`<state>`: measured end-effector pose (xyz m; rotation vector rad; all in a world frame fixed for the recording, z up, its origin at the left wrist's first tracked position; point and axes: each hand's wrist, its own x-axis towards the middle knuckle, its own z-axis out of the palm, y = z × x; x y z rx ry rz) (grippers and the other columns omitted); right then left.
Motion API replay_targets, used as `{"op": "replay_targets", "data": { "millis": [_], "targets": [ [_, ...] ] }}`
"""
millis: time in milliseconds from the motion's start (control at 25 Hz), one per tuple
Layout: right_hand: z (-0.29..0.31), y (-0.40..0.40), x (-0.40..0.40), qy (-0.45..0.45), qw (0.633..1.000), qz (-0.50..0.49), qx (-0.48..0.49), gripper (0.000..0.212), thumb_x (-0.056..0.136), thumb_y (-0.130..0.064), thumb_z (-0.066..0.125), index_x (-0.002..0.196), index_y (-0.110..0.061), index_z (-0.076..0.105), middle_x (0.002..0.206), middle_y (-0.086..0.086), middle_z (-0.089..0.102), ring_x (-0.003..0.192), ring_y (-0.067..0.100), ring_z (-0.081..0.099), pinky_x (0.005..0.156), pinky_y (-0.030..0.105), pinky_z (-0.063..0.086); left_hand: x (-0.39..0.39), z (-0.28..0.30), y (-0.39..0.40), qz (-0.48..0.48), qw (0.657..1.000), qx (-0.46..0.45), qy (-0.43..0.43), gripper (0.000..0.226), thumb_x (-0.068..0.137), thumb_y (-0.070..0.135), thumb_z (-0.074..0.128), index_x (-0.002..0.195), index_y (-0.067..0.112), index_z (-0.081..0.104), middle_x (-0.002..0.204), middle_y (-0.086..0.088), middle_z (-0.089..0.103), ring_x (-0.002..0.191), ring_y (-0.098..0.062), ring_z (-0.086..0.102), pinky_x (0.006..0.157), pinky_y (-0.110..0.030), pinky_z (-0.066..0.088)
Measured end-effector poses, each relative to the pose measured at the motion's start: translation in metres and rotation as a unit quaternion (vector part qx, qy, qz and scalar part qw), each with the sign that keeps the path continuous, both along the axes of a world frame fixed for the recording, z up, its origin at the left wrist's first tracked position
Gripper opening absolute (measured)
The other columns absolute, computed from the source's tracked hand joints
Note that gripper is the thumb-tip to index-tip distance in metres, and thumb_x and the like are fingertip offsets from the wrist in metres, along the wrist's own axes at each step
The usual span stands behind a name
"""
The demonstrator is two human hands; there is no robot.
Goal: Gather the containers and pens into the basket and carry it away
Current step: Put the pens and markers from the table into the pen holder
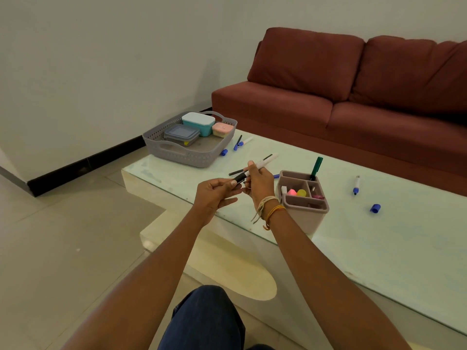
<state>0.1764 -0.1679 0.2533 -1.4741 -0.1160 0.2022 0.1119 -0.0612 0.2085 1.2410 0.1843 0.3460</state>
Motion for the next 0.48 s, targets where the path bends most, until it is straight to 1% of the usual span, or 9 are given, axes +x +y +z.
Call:
{"op": "replay_targets", "data": {
  "millis": [80, 120, 160, 200, 240, 280, 360, 440, 480],
  "targets": [
    [0.013, -0.004, 0.003, -0.038, 0.997, -0.020, -0.062, 0.032, 0.099, -0.037, 0.045, 0.077, -0.018, 0.059, 0.070, -0.001, 0.056, 0.067, 0.012, 0.054, 0.070, 0.033, 0.054, 0.009, 0.001, -0.011, -0.020, 1.000, 0.003, 0.008, 0.013, 0.083, 0.019, 0.071, 0.095, 0.013, 0.074, 0.098, -0.012, 0.076, 0.089, -0.024, 0.074, 0.066, -0.028, 0.060],
    [0.022, -0.008, 0.006, -0.041, 0.996, -0.035, -0.074, 0.034, 0.099, -0.037, 0.043, 0.076, -0.018, 0.057, 0.071, -0.001, 0.057, 0.067, 0.012, 0.056, 0.073, 0.036, 0.054, 0.014, 0.003, -0.016, -0.027, 0.999, 0.011, 0.015, 0.016, 0.081, 0.021, 0.074, 0.095, 0.015, 0.074, 0.099, -0.011, 0.076, 0.088, -0.023, 0.074, 0.066, -0.029, 0.060],
    [0.031, -0.014, 0.010, -0.029, 0.997, -0.048, -0.058, 0.035, 0.100, -0.038, 0.040, 0.076, -0.018, 0.054, 0.069, 0.000, 0.057, 0.063, 0.012, 0.056, 0.072, 0.037, 0.056, 0.020, 0.005, -0.021, -0.037, 0.999, 0.023, 0.023, 0.020, 0.078, 0.022, 0.076, 0.098, 0.017, 0.074, 0.098, -0.009, 0.076, 0.087, -0.023, 0.075, 0.065, -0.030, 0.060],
    [0.040, -0.022, 0.014, -0.010, 0.998, -0.052, -0.033, 0.035, 0.101, -0.039, 0.038, 0.076, -0.018, 0.052, 0.066, 0.001, 0.056, 0.058, 0.013, 0.055, 0.065, 0.036, 0.057, 0.024, 0.006, -0.025, -0.048, 0.997, 0.041, 0.033, 0.027, 0.076, 0.022, 0.078, 0.102, 0.017, 0.073, 0.096, -0.006, 0.077, 0.085, -0.021, 0.075, 0.065, -0.030, 0.060],
    [0.051, -0.034, 0.020, -0.003, 0.998, -0.051, -0.031, 0.036, 0.101, -0.040, 0.037, 0.077, -0.017, 0.051, 0.064, 0.001, 0.053, 0.052, 0.013, 0.051, 0.055, 0.030, 0.055, 0.028, 0.006, -0.027, -0.056, 0.995, 0.067, 0.048, 0.033, 0.075, 0.023, 0.079, 0.107, 0.017, 0.072, 0.093, -0.003, 0.077, 0.083, -0.019, 0.075, 0.063, -0.029, 0.060],
    [0.060, -0.048, 0.027, -0.011, 0.997, -0.042, -0.067, 0.038, 0.101, -0.040, 0.035, 0.080, -0.015, 0.053, 0.063, 0.001, 0.049, 0.050, 0.013, 0.046, 0.046, 0.023, 0.049, 0.030, 0.004, -0.028, -0.058, 0.991, 0.098, 0.064, 0.037, 0.074, 0.022, 0.080, 0.109, 0.015, 0.071, 0.088, -0.001, 0.078, 0.080, -0.016, 0.075, 0.061, -0.027, 0.059],
    [0.076, -0.079, 0.042, -0.024, 0.973, 0.009, -0.228, 0.038, 0.102, -0.034, 0.033, 0.095, -0.010, 0.061, 0.064, 0.001, 0.044, 0.051, 0.012, 0.037, 0.038, 0.016, 0.035, 0.034, -0.003, -0.027, -0.043, 0.982, 0.160, 0.088, 0.037, 0.073, 0.020, 0.081, 0.108, 0.011, 0.070, 0.081, 0.000, 0.077, 0.071, -0.013, 0.074, 0.057, -0.022, 0.058],
    [0.093, -0.105, 0.052, -0.018, 0.918, 0.065, -0.390, 0.032, 0.099, -0.019, 0.040, 0.110, 0.001, 0.063, 0.065, 0.005, 0.051, 0.049, 0.012, 0.037, 0.042, 0.019, 0.033, 0.038, -0.008, -0.024, -0.018, 0.974, 0.205, 0.099, 0.034, 0.074, 0.019, 0.081, 0.104, 0.006, 0.071, 0.079, -0.005, 0.075, 0.064, -0.012, 0.072, 0.054, -0.020, 0.057],
    [0.099, -0.114, 0.056, -0.031, 0.894, 0.068, -0.441, 0.030, 0.095, -0.014, 0.048, 0.110, 0.006, 0.064, 0.068, 0.009, 0.058, 0.049, 0.013, 0.040, 0.045, 0.022, 0.035, 0.040, -0.009, -0.023, -0.008, 0.970, 0.219, 0.102, 0.033, 0.074, 0.019, 0.081, 0.102, 0.004, 0.072, 0.079, -0.008, 0.075, 0.061, -0.012, 0.071, 0.054, -0.020, 0.057]
  ]
}}
